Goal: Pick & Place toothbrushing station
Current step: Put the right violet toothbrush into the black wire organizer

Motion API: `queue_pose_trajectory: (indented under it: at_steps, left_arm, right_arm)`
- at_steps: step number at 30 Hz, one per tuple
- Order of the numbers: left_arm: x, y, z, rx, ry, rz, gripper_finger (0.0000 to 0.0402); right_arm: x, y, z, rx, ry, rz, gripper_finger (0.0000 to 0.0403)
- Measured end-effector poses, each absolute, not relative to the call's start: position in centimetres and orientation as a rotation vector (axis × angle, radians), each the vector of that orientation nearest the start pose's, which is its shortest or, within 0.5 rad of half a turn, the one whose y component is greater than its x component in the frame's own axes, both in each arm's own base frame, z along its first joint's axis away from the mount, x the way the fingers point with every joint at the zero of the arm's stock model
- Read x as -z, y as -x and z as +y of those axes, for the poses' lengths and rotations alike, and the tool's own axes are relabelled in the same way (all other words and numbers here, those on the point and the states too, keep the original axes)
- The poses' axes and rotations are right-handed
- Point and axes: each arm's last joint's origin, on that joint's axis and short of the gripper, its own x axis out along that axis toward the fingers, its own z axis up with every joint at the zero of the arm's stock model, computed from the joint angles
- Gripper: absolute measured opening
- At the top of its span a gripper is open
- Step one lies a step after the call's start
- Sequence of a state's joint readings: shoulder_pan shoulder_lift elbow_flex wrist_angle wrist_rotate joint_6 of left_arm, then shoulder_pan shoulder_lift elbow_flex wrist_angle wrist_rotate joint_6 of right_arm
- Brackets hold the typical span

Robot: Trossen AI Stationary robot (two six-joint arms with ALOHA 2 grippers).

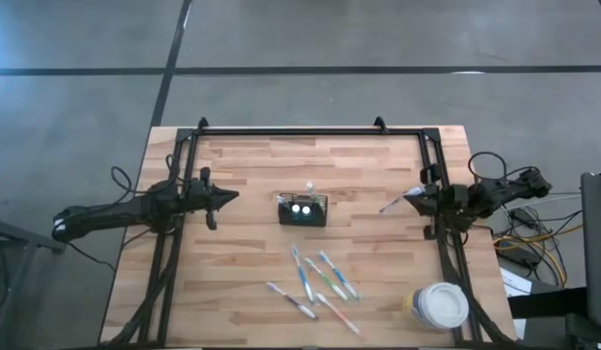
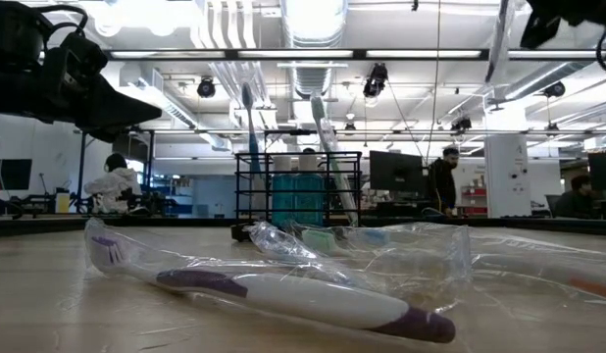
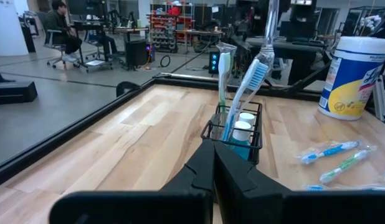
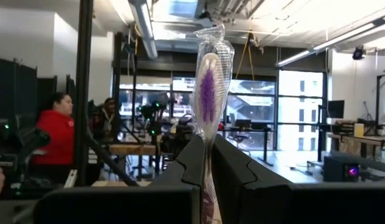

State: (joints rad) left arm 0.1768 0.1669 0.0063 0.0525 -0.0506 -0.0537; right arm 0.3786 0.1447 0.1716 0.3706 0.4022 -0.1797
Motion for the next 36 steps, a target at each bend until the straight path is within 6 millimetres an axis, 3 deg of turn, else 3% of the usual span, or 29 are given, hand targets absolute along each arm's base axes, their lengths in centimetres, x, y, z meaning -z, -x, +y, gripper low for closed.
queue_pose_trajectory:
  at_steps: [6, 10, 16, 21, 29, 36]
  left_arm:
    - [-15.9, -10.6, 2.0, -0.228, 0.04, 0.082, 0.0005]
    - [-16.0, -10.6, 2.0, -0.225, 0.039, 0.069, 0.0005]
    - [-16.1, -10.6, 2.0, -0.226, 0.038, 0.064, 0.0005]
    - [-16.2, -10.6, 2.0, -0.225, 0.021, 0.055, 0.0005]
    - [-16.2, -10.6, 2.0, -0.226, 0.01, 0.056, 0.0005]
    - [-16.2, -10.6, 2.0, -0.227, 0.01, 0.056, 0.0005]
  right_arm:
    - [-29.9, -11.0, 3.2, 0.06, 0.093, -0.29, 0.0013]
    - [-33.3, -14.0, 4.1, 0.091, 0.144, -0.202, 0.0013]
    - [-35.3, -20.2, 5.0, 0.129, 0.217, -0.106, 0.0013]
    - [-37.6, -24.5, 4.5, 0.017, 0.231, -0.144, 0.0013]
    - [-36.8, -29.3, 2.3, -0.131, 0.143, -0.146, 0.0013]
    - [-32.1, -30.4, 1.7, -0.12, 0.113, -0.12, 0.0013]
